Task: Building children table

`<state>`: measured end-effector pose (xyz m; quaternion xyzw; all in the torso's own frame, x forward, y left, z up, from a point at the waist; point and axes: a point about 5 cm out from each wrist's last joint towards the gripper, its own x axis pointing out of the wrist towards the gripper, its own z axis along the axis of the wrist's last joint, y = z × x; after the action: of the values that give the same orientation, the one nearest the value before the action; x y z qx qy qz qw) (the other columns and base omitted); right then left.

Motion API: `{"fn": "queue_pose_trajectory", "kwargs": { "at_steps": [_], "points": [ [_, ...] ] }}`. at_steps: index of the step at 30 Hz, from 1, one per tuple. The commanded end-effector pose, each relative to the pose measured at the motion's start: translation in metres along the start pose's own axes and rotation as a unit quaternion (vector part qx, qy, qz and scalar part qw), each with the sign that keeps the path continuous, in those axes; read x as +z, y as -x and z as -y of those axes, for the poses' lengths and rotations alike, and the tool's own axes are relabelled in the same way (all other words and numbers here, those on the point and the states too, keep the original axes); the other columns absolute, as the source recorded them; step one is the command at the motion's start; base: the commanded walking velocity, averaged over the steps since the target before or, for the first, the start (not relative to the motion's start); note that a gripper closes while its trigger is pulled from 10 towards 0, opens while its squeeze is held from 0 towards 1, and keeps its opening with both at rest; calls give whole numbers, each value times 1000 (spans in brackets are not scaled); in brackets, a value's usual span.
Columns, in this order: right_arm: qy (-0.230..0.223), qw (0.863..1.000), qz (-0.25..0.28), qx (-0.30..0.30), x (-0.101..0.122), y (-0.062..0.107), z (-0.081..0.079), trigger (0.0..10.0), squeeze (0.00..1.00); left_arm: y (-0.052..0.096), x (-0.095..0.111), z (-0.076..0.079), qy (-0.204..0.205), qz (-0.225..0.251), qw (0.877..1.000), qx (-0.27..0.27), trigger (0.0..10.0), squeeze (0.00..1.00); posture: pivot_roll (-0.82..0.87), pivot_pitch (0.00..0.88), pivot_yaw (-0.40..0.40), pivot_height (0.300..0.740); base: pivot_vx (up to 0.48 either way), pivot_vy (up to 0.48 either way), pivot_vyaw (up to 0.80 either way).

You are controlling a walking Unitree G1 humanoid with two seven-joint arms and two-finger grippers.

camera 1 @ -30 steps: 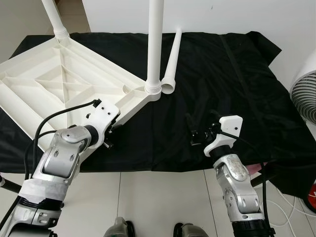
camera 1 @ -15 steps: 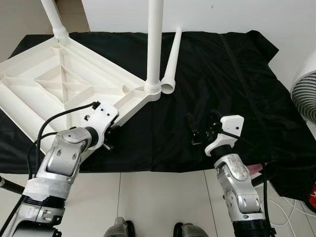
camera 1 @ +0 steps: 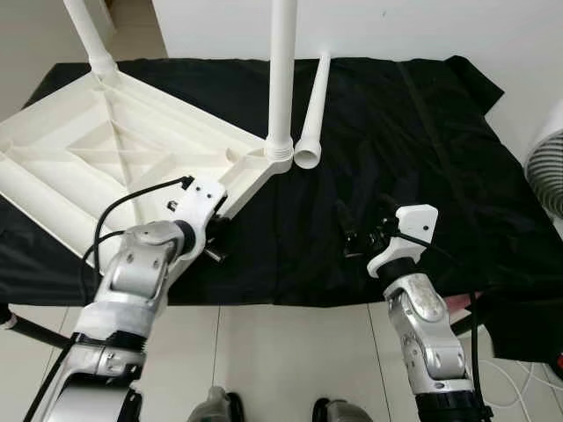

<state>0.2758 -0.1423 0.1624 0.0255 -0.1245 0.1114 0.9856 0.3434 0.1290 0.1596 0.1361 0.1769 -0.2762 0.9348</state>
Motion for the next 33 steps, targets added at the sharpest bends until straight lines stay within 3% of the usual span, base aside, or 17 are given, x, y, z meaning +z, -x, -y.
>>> {"fn": "queue_pose_trajectory", "kwargs": {
  "at_steps": [1,3,4,5,6,7,8,9,12,13,14,15,21,22,25,28,33],
  "points": [
    [2,1000,-3,0,-1,2,-2,10000,0,-7,6,-8,14,22,988,154,0,0,-75,135,67,740,0,0,0],
    [2,1000,-3,-2,-1,2,-2,10000,0,-11,12,-7,24,32,986,161,0,0,-83,134,73,740,0,0,0],
    [2,1000,-3,-3,-1,3,-3,10000,0,-13,14,-7,31,36,985,163,1686,0,-87,133,75,740,0,0,0],
    [2,1000,-3,-3,-1,4,-3,10000,0,-13,15,-7,35,39,985,164,1686,0,-87,133,75,740,0,0,0],
    [2,1000,-3,-4,-1,4,-3,10000,0,-14,15,-8,36,38,985,165,4745,0,-89,134,79,740,0,0,0],
    [2,1000,-3,-4,-1,4,-3,10000,0,-14,15,-8,36,38,985,165,4745,0,-89,134,79,740,0,0,0],
    [2,1000,-3,-5,-1,5,-3,10000,0,-14,15,-8,35,37,985,166,8471,0,-89,134,79,740,0,0,0],
    [2,1000,-4,-7,-2,6,-3,10000,0,-14,14,-7,25,37,987,156,10000,0,-93,132,84,740,0,0,0],
    [2,1000,-4,-10,-2,7,-3,10000,0,-9,12,-2,22,47,992,119,10000,0,-90,133,87,740,0,0,0],
    [2,1000,-4,-10,-3,8,-3,10000,0,-7,11,1,17,50,993,106,10000,498,-86,130,87,740,0,0,0],
    [2,1000,-4,-10,-3,8,-3,10000,0,-7,11,1,17,50,993,106,10000,498,-86,130,87,740,0,0,0],
    [1,1000,-5,-10,-3,8,-3,10000,0,-6,11,2,17,52,994,96,10000,1000,-86,130,87,740,0,0,0],
    [-9,1000,-3,-5,-3,3,-7,10000,0,8,9,16,44,69,996,27,10000,1000,-70,127,82,740,0,0,0],
    [-10,1000,-3,-4,-3,1,-7,10000,0,12,9,20,52,77,996,7,10000,0,-65,127,83,740,0,0,0],
    [-9,1000,-10,-12,-3,-7,-3,10000,0,23,11,32,80,110,990,-45,10000,0,-57,122,82,740,0,0,0],
    [-8,1000,-14,-20,-3,-11,-1,10000,0,27,11,35,89,119,987,-55,10000,0,-50,120,80,740,0,0,0],
    [13,998,-20,-55,1,-32,7,10000,0,37,27,47,78,174,980,-60,10000,0,-39,115,80,740,0,0,0]
  ]
}}
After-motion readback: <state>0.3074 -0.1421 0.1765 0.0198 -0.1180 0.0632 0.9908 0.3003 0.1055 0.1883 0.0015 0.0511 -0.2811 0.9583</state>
